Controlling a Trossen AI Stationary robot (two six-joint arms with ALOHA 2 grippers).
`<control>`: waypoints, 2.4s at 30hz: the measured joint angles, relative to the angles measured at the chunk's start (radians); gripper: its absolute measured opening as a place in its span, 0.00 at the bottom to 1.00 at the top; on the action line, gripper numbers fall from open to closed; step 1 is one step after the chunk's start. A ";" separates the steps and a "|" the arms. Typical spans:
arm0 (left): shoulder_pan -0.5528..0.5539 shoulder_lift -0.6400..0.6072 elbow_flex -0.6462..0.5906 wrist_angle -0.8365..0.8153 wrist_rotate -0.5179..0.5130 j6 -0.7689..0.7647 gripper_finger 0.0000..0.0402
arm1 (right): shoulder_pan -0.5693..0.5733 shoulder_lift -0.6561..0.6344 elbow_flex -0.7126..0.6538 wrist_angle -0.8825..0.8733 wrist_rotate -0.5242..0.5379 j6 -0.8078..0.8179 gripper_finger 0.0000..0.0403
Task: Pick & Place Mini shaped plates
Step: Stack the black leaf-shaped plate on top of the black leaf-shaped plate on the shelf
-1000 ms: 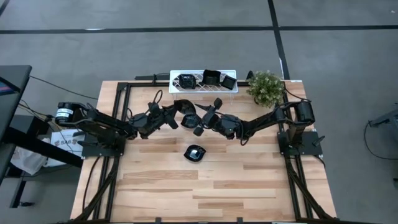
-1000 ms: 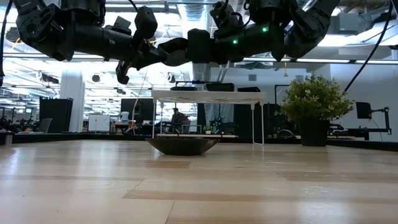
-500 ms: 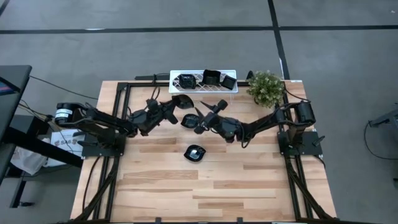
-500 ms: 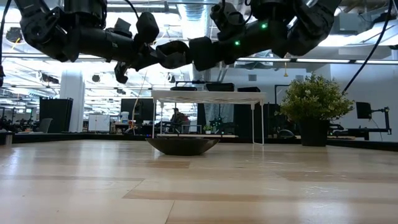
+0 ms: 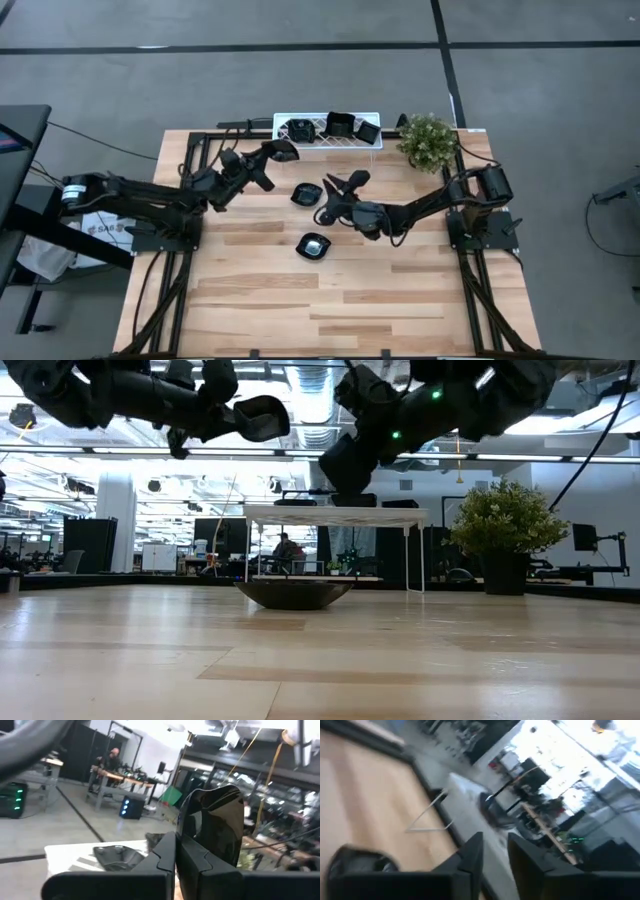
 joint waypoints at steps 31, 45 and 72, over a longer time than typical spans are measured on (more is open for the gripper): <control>0.512 0.255 0.435 -0.606 0.602 -0.246 0.02 | -0.044 -0.215 -0.080 -0.675 -0.436 0.563 0.01; 0.549 0.368 0.440 -0.599 0.633 -0.301 0.02 | -0.045 -0.215 -0.090 -0.664 -0.436 0.571 0.00; 0.530 0.366 0.439 -0.572 0.634 -0.229 0.14 | -0.044 -0.215 -0.090 -0.664 -0.436 0.595 0.00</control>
